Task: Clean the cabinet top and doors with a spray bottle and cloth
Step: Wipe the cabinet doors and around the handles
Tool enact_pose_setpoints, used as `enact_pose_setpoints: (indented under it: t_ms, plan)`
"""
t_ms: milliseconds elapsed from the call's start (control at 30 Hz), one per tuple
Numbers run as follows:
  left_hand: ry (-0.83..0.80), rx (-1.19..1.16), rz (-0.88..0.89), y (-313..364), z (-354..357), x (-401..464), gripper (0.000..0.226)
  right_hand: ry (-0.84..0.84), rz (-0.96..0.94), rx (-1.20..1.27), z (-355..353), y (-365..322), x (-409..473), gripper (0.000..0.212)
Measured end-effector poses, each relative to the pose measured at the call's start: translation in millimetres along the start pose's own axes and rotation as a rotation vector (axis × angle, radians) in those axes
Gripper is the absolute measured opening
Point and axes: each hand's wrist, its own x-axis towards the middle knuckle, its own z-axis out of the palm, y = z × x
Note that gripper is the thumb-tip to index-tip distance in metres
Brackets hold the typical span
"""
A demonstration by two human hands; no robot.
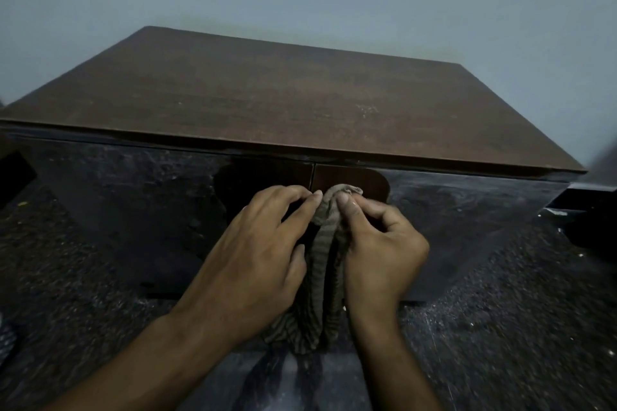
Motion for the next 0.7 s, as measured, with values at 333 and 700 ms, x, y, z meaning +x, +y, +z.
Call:
enact_pose_setpoints:
  t_ms: [333,700]
  plan:
    - [-0.002,-0.004,-0.001,1,0,2,0.060,-0.141,0.596,0.404,-3,-25,8,0.007]
    - [-0.003,-0.009,0.000,0,-1,2,0.063,-0.037,0.274,0.106,7,-15,8,0.015]
